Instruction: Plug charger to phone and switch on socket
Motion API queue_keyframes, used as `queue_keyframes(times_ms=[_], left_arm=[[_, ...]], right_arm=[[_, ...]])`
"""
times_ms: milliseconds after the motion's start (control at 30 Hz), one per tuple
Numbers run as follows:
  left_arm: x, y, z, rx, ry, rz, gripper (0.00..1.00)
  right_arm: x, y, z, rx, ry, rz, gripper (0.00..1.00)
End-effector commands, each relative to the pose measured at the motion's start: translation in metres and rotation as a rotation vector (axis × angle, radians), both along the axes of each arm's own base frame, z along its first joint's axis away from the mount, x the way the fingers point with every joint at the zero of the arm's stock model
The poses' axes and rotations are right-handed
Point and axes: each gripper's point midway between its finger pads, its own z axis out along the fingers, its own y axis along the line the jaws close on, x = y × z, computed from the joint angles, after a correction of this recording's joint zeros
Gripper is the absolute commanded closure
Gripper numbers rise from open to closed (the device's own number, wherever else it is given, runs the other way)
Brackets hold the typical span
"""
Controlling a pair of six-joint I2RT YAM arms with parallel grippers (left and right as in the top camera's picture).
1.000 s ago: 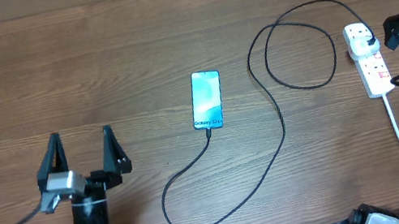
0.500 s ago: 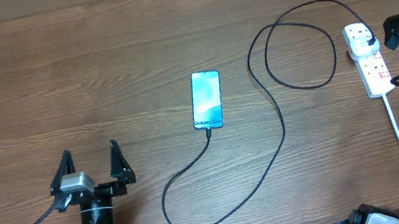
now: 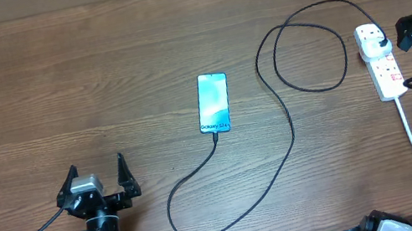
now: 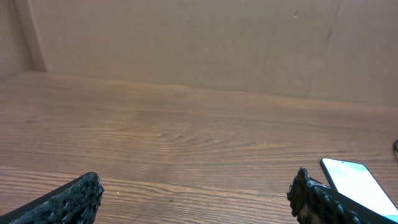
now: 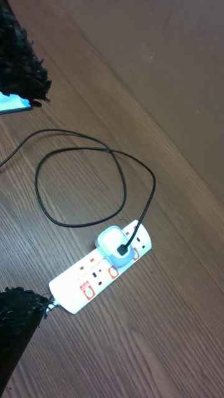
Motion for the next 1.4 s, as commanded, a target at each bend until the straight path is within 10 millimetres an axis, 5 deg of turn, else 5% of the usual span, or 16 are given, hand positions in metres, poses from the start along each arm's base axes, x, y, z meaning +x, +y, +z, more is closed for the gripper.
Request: queue_keyframes(times_ms=[0,1367], left_arm=[[-0.001,0.0067,-0.0017,0.034,0.004,0.035,0.0],[-0.0002,-0.0015,0.0,0.046,-0.002,-0.006,0.01]], right_arm=[[0.0016,-0.0006,0.0068,-0.01,-0.016,-0.003,0.0],[0.0015,-0.0006,0.0067,-0.01,-0.016,-0.003,0.0]])
